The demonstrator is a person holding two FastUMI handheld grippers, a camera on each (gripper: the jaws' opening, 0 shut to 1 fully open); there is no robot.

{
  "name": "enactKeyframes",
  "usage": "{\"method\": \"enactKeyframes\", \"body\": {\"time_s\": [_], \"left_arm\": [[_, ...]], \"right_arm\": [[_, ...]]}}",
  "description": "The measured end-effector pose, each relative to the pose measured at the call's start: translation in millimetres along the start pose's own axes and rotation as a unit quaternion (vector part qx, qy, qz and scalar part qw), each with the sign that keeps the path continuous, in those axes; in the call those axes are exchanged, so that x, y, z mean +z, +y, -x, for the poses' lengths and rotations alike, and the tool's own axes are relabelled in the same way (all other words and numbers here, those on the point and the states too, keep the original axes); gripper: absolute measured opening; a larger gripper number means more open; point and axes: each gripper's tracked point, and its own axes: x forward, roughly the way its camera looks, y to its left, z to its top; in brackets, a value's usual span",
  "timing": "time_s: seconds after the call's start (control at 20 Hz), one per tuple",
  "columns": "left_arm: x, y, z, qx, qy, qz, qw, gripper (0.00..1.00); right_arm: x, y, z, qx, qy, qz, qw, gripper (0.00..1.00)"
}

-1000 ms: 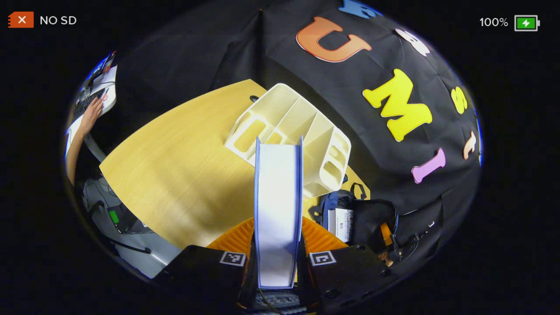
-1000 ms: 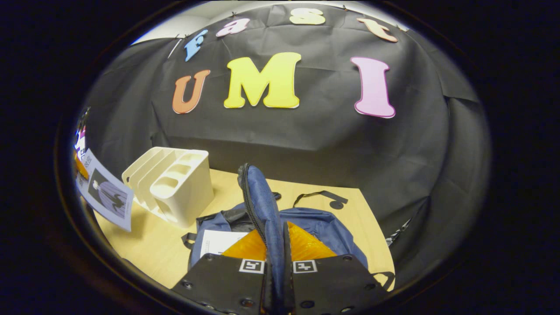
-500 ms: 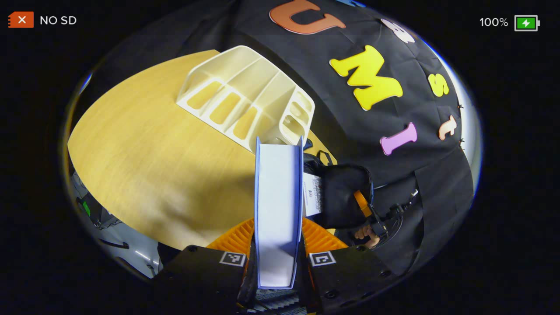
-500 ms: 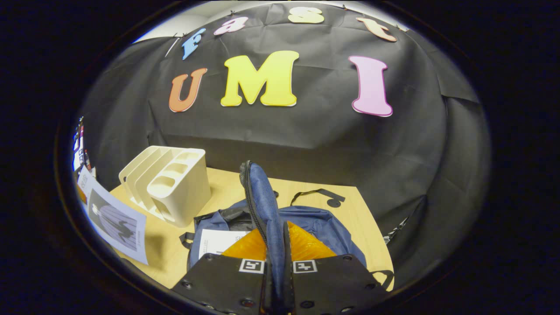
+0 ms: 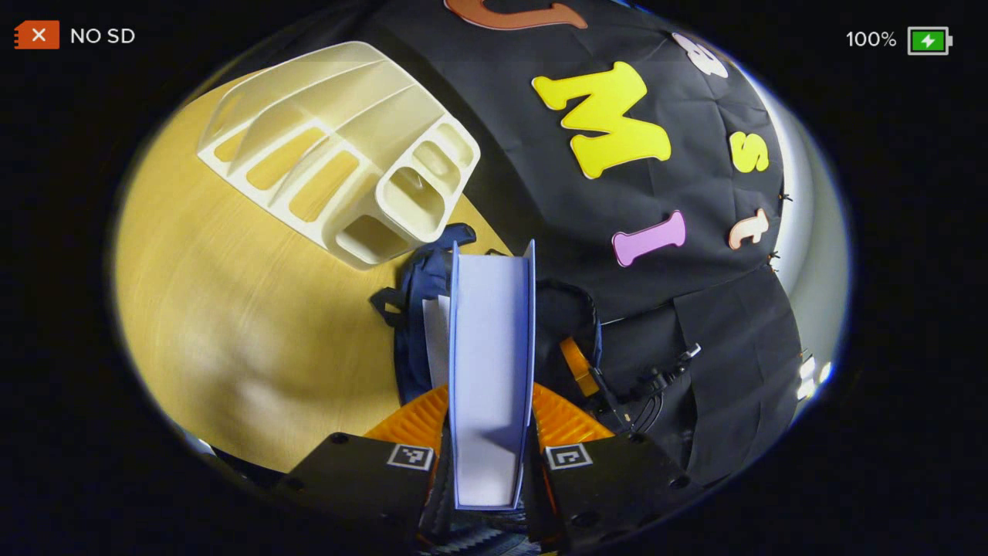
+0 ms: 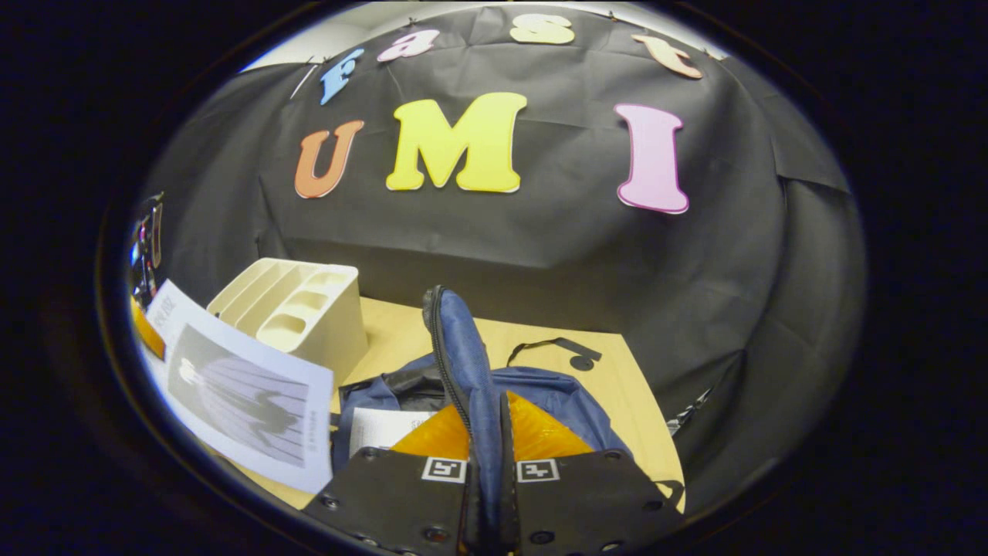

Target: Open the schoolbag, grab two books from the bookshelf and put them into the schoolbag.

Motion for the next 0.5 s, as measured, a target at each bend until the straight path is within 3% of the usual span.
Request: {"method": "enactKeyframes", "body": {"time_s": [0.05, 0.1, 0.15, 0.25, 0.3, 0.45, 0.5], "left_arm": [[-1, 3, -12, 0.004, 0.005, 0.006, 1.0, 0.39], [-4, 6, -24, 0.008, 0.011, 0.011, 1.0, 0.43], [-6, 9, -36, 0.012, 0.019, 0.013, 1.0, 0.39], [-10, 13, -56, 0.02, 0.029, 0.019, 0.999, 0.44], [-10, 9, -64, 0.014, 0.034, 0.028, 0.999, 0.39], [-16, 8, -82, 0.004, 0.04, 0.039, 0.998, 0.4], [-17, 7, -86, 0.001, 0.038, 0.043, 0.998, 0.44]], "right_arm": [[1, 1, 2, -0.003, -0.003, 0.001, 1.0, 0.09], [4, 1, 2, -0.006, -0.007, 0.004, 1.0, 0.09], [7, 4, 4, -0.006, -0.012, 0.008, 1.0, 0.09], [8, 7, 7, -0.004, -0.019, 0.013, 1.0, 0.09], [8, 8, 9, -0.002, -0.022, 0.012, 1.0, 0.09], [9, 12, 15, 0.006, -0.029, -0.005, 1.0, 0.09], [10, 12, 16, 0.009, -0.032, -0.013, 0.999, 0.09]]}}
